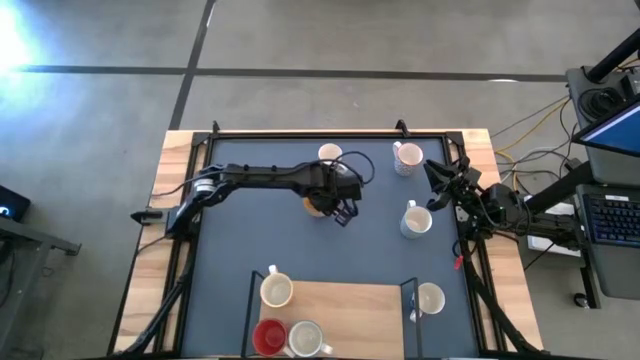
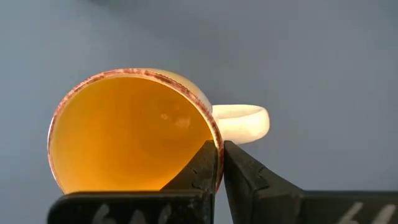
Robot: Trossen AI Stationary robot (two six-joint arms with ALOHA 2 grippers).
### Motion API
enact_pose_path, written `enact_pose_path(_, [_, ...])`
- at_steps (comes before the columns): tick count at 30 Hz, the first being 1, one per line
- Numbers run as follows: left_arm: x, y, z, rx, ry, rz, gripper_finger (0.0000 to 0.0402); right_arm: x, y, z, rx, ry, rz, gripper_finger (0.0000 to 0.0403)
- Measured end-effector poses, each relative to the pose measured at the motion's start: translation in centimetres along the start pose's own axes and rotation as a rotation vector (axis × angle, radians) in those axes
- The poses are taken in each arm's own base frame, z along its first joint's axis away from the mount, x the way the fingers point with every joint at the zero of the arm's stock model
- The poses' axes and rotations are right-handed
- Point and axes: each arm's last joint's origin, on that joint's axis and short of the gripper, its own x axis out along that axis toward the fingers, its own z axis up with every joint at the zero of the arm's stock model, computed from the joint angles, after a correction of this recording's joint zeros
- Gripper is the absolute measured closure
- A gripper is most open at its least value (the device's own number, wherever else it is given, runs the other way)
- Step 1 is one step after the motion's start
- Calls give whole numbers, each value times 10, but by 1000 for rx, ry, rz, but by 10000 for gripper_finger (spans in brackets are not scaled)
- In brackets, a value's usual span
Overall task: Place coffee mugs
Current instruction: Put the yellow mug on the shelf
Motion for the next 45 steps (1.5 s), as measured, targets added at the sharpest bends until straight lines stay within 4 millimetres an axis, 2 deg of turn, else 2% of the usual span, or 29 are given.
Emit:
enact_pose_path(6, [-2, 0, 0, -75, 36, -23, 392, 0, 0, 0, 0, 0, 0, 335])
enact_pose_path(13, [-2, 1, 0, -128, 58, -37, 359, 0, 0, 0, 0, 0, 0, 335])
enact_pose_path(18, [-4, 0, 1, -104, 51, -45, 323, 0, 0, 0, 0, 0, 0, 335])
enact_pose_path(23, [-14, -1, 5, 104, 27, -68, 284, 0, 0, 0, 0, 0, 0, 335])
enact_pose_path(29, [-29, 1, 3, 364, 55, -60, 259, 0, 0, 0, 0, 0, 0, 335])
enact_pose_path(36, [-44, 0, -14, 869, 133, -22, 244, 0, 0, 0, 0, 0, 0, 335])
enact_pose_path(39, [-37, -2, -18, 986, 145, -19, 244, 0, 0, 0, 0, 0, 0, 335])
enact_pose_path(45, [-14, -1, -21, 1074, 156, -4, 256, 0, 0, 0, 0, 0, 0, 335])
